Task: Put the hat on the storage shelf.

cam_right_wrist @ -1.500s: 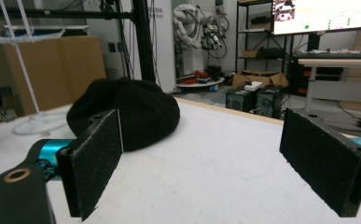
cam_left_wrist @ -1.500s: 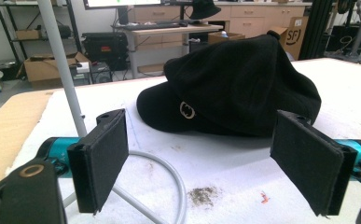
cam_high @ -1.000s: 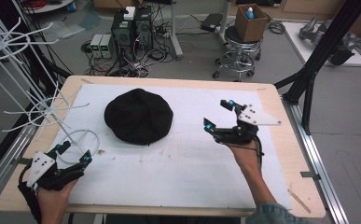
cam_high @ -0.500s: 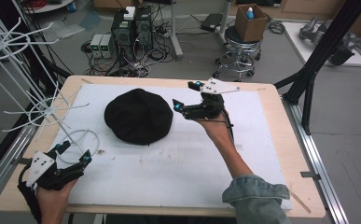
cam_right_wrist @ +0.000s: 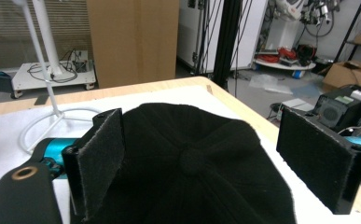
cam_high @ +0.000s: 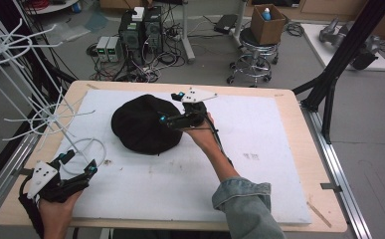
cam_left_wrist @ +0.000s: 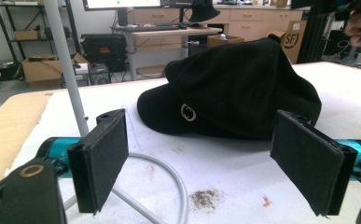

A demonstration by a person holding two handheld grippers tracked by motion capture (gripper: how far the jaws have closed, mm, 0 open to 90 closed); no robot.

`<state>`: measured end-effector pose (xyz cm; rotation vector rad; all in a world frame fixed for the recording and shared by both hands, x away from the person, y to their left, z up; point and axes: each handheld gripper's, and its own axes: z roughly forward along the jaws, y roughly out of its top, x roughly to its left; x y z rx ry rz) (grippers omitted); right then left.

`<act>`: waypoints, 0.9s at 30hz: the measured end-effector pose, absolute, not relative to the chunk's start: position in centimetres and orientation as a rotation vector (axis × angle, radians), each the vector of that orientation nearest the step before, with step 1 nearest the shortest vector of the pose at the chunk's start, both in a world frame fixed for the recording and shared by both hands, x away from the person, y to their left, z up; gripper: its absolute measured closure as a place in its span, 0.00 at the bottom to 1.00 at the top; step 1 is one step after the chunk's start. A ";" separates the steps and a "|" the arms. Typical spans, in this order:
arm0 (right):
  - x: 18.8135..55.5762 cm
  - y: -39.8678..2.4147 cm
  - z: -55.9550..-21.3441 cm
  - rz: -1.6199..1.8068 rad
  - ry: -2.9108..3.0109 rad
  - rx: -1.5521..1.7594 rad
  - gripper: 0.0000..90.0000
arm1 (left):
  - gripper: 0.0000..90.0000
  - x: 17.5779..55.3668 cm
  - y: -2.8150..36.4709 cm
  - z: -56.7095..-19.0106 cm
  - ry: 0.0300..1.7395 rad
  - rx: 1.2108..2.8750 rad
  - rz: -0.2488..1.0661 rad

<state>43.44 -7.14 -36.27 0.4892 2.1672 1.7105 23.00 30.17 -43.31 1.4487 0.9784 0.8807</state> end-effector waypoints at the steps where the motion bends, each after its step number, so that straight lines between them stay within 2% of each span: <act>1: 43.6 -6.8 -36.6 1.716 2.174 0.495 0.17 | 0.21 23.0 30.2 -43.3 0.977 1.448 0.878; 21: 45.5 -4.1 -40.6 1.622 2.287 0.603 0.19 | 0.21 23.0 30.4 -43.3 0.980 1.438 0.881; 25: 45.8 -3.9 -40.8 1.614 2.297 0.607 0.26 | 0.21 23.0 30.5 -43.3 0.982 1.437 0.882; 26: 45.9 -3.5 -41.0 1.596 2.305 0.612 0.32 | 0.21 23.0 30.5 -43.3 0.983 1.432 0.883; 27: 45.9 -3.5 -41.0 1.596 2.305 0.612 0.32 | 0.21 23.0 30.5 -43.3 0.983 1.432 0.883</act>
